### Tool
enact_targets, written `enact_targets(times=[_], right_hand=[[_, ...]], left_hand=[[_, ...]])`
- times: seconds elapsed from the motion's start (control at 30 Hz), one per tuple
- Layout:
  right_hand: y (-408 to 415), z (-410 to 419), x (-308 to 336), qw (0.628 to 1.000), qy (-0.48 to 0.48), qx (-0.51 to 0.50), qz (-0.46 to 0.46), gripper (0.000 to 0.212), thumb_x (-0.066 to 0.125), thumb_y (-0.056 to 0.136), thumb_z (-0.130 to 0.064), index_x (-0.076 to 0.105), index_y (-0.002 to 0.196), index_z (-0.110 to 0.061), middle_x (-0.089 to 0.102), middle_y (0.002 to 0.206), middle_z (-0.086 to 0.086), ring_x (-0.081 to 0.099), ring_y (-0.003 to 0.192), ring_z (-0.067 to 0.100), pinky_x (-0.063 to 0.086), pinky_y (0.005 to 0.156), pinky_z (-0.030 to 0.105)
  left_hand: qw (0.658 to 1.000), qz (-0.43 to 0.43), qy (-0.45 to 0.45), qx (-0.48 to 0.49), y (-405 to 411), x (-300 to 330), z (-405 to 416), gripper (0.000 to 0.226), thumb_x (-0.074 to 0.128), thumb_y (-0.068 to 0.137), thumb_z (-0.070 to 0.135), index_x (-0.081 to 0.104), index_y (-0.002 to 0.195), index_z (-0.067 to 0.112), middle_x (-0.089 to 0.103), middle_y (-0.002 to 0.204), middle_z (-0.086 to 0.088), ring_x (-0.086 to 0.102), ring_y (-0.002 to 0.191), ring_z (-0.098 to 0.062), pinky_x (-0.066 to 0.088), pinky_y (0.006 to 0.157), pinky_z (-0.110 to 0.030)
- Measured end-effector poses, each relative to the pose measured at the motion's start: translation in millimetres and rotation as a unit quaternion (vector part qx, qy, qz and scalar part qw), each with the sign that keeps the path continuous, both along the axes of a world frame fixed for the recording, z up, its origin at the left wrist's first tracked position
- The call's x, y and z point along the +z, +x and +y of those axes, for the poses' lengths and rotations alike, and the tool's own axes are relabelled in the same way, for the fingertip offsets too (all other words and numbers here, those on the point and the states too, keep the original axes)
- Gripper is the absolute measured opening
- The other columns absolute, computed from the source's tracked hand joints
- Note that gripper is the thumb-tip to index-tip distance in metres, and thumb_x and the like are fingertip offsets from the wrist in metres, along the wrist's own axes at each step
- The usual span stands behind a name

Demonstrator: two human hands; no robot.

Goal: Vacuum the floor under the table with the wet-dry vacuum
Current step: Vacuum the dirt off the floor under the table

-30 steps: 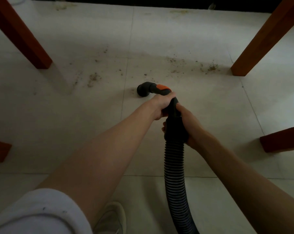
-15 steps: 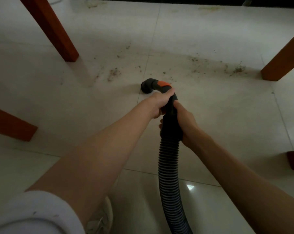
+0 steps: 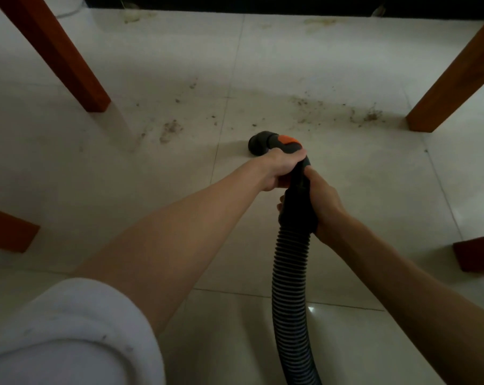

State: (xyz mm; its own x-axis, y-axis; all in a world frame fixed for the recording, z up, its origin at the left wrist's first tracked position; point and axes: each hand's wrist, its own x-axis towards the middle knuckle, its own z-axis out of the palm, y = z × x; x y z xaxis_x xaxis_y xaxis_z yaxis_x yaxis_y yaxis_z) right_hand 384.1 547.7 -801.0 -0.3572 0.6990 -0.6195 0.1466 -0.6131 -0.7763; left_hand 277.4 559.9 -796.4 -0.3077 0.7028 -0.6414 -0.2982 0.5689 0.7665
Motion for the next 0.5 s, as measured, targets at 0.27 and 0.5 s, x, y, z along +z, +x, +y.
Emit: enact_targets(times=[0.27, 0.5], right_hand=[[-21, -10, -3, 0.998, 0.026, 0.007, -0.059, 0.042, 0.049, 0.095, -0.042, 0.061, 0.096, -0.002, 0.067, 0.082, 0.018, 0.066, 0.069, 0.032, 0.058, 0.07, 0.043], [-48, -27, -3, 0.991, 0.057, 0.076, -0.097, 0.044, 0.048, 0.095, -0.043, 0.063, 0.09, -0.002, 0.07, 0.091, 0.02, 0.069, 0.08, 0.034, 0.057, 0.08, 0.049]], left_hand=[[1.0, 0.0, -0.006, -0.017, -22, -4, -8, 0.042, 0.049, 0.098, 0.026, 0.046, 0.126, -0.005, 0.057, 0.121, -0.016, 0.058, 0.109, -0.029, 0.05, 0.085, -0.035], [0.999, 0.023, -0.039, -0.006, -51, -5, -26, 0.036, 0.045, 0.098, 0.028, 0.048, 0.12, 0.001, 0.056, 0.09, -0.01, 0.059, 0.085, -0.024, 0.051, 0.068, -0.033]])
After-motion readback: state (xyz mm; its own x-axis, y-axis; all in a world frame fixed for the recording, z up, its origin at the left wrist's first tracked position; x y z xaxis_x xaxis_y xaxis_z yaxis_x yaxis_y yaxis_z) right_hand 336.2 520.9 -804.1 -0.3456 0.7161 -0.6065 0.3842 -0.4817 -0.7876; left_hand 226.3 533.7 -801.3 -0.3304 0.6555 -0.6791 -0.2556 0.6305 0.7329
